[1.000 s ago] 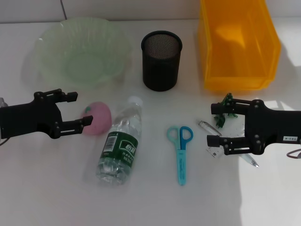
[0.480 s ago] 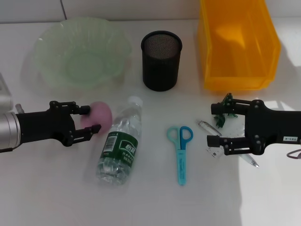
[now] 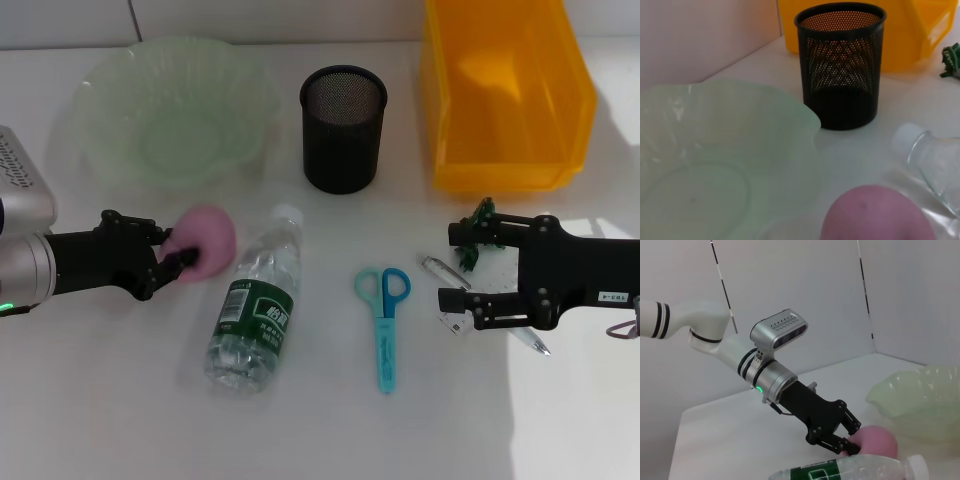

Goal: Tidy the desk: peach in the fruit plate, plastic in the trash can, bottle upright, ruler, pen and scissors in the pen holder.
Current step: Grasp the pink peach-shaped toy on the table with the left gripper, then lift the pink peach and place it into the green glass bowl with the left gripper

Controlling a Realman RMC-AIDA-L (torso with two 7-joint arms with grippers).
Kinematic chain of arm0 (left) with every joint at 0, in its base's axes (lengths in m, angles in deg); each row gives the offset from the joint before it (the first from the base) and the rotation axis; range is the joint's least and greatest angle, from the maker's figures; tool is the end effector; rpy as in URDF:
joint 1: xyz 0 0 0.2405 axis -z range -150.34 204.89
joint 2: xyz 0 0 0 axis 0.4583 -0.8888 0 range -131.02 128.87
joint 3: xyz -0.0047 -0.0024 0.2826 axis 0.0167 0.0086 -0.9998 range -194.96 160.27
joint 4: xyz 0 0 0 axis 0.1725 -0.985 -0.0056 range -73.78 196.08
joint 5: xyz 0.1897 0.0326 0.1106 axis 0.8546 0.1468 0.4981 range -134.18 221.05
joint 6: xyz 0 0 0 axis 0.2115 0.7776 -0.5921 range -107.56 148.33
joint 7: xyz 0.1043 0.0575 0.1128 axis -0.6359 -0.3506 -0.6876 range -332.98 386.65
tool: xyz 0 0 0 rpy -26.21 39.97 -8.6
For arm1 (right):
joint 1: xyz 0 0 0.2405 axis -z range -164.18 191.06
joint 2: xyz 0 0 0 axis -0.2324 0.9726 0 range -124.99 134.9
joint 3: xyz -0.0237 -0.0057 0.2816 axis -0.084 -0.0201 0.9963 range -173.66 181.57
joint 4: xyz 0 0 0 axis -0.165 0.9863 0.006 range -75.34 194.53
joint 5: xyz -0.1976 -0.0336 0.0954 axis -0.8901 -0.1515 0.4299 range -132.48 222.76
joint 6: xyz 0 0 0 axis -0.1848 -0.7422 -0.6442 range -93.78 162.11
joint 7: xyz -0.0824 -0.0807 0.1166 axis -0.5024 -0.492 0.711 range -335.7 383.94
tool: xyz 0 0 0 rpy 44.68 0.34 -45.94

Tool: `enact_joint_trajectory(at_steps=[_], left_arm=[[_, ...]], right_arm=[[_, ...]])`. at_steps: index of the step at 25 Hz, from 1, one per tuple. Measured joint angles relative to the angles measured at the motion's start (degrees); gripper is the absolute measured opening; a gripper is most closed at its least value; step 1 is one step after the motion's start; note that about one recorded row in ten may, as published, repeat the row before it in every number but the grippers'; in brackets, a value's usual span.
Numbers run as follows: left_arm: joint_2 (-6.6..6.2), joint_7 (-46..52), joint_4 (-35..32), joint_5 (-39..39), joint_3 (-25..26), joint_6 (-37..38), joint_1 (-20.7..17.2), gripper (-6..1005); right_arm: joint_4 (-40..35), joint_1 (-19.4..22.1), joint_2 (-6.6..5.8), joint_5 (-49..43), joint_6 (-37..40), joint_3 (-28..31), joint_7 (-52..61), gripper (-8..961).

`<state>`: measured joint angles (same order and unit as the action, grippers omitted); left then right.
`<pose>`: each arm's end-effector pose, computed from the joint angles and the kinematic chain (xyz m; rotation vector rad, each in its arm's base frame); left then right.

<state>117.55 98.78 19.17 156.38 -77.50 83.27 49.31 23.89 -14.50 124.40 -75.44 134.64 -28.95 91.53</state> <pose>-0.3473 0.3589 -0.0530 -2.6096 -0.4389 -0.1250 0.2920 0.3148 -0.0311 -2.8343 0.4391 0.7900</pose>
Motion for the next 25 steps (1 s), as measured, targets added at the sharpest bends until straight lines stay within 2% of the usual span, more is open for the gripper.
enact_joint_trajectory(at_steps=[6, 9, 11, 16, 18, 19, 21, 23, 25], left_arm=[[-0.06, 1.52, -1.13, -0.25, -0.09, 0.77, -0.70, 277], [-0.06, 1.52, -1.13, -0.25, -0.09, 0.77, -0.70, 243], [-0.40, 1.76, -4.17, -0.83, 7.26, 13.41, -0.86, 226], [-0.34, -1.09, -6.11, -5.06, 16.43, 22.47, -0.49, 198], [-0.42, -1.63, -5.79, -8.90, 18.09, 20.00, 0.17, 110], [-0.42, -1.63, -5.79, -8.90, 18.09, 20.00, 0.17, 106], [-0.30, -1.77, -4.83, -10.48, 17.97, 13.58, 1.55, 98], [-0.39, -1.71, -0.99, -10.31, 17.61, 5.33, 4.64, 90], [-0.40, -1.66, 0.74, -10.24, 17.57, 2.64, 6.04, 81]], right_arm=[[0.02, 0.00, 0.00, 0.00, -0.09, -0.04, 0.00, 837], [0.02, 0.00, 0.00, -0.01, -0.18, -0.01, 0.00, 837], [0.02, 0.03, 0.00, -0.01, -0.20, 0.06, 0.00, 837], [0.03, 0.08, 0.00, -0.01, -0.38, 0.05, 0.00, 837], [0.29, 0.08, 0.03, -0.01, -0.79, -0.05, 0.00, 837], [0.29, 0.08, 0.03, -0.01, -0.79, -0.05, 0.00, 837], [0.71, -0.02, 0.04, -0.01, -0.84, -0.08, 0.00, 837], [1.01, -0.10, 0.06, -0.01, -0.84, -0.09, 0.00, 837], [1.03, -0.07, 0.06, 0.00, -0.84, -0.10, 0.00, 838]])
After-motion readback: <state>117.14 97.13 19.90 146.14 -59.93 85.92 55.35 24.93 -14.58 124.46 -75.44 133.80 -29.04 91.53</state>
